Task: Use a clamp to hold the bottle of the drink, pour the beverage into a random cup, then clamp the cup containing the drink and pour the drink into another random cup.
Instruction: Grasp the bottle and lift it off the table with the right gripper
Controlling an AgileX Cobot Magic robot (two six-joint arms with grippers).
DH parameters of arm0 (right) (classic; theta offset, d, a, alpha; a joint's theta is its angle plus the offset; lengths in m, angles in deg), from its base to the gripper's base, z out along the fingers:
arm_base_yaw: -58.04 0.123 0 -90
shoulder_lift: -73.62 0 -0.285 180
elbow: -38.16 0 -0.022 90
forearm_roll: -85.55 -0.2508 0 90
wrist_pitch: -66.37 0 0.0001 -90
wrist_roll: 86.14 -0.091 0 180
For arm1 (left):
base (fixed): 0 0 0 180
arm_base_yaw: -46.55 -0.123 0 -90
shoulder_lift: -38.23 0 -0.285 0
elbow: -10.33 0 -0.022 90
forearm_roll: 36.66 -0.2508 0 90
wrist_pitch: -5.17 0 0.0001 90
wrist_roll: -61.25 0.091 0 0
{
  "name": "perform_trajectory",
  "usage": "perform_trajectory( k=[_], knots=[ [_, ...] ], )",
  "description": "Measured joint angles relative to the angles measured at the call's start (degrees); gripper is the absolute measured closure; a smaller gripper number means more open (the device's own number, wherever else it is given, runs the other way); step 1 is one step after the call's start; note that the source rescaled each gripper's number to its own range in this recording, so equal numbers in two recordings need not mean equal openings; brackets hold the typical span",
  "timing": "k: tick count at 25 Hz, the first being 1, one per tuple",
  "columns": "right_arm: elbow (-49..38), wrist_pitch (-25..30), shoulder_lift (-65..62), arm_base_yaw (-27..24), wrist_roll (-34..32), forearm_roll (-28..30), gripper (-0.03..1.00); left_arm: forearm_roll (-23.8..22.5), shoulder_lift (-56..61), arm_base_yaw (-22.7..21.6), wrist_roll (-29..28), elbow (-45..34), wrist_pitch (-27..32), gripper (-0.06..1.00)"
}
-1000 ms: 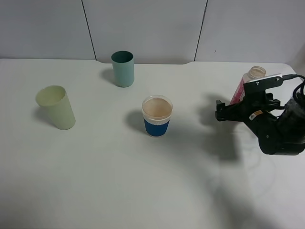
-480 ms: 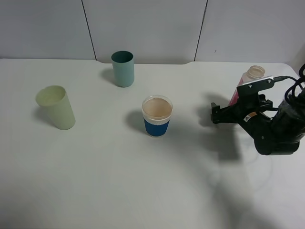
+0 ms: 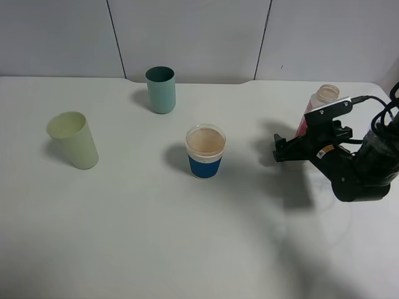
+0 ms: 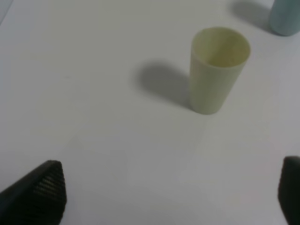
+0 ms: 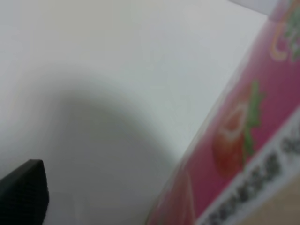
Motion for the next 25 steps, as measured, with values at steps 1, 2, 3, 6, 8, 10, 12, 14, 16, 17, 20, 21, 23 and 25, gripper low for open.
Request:
perform_trajectory(
  k=[1,2,3,6,8,10,12,14,16,17,20,21,23,25],
  knots=[
    [0.0,-0.1,0.0,0.0,0.6,0.4,0.10,0.0,0.0,0.0,0.0,0.0,0.0,0.27],
    [0.0,-0.1,0.0,0.0,0.9,0.8,0.11,0.0,0.0,0.0,0.0,0.0,0.0,0.27],
    [0.0,-0.1,0.0,0.0,0.9,0.8,0.11,0.0,0.0,0.0,0.0,0.0,0.0,0.27],
    [0.0,-0.1,0.0,0.0,1.2,1.1,0.27,0.0,0.0,0.0,0.0,0.0,0.0,0.27],
    [0.0,0.0,0.0,0.0,1.3,1.1,0.53,0.0,0.0,0.0,0.0,0.0,0.0,0.27],
    [0.0,0.0,0.0,0.0,1.4,1.2,0.86,0.0,0.0,0.0,0.0,0.0,0.0,0.27],
    [0.0,0.0,0.0,0.0,1.4,1.5,0.96,0.0,0.0,0.0,0.0,0.0,0.0,0.27],
    [0.0,0.0,0.0,0.0,1.4,1.7,0.95,0.0,0.0,0.0,0.0,0.0,0.0,0.27],
    [0.0,0.0,0.0,0.0,1.4,1.8,0.95,0.0,0.0,0.0,0.0,0.0,0.0,0.27],
    [0.0,0.0,0.0,0.0,1.4,1.8,0.95,0.0,0.0,0.0,0.0,0.0,0.0,0.27],
    [0.0,0.0,0.0,0.0,1.4,1.8,0.95,0.0,0.0,0.0,0.0,0.0,0.0,0.27],
    [0.0,0.0,0.0,0.0,1.4,1.8,0.95,0.0,0.0,0.0,0.0,0.0,0.0,0.27],
    [0.0,0.0,0.0,0.0,1.1,1.8,0.95,0.0,0.0,0.0,0.0,0.0,0.0,0.27],
    [0.0,0.0,0.0,0.0,-0.3,1.9,0.95,0.0,0.0,0.0,0.0,0.0,0.0,0.27]
  ],
)
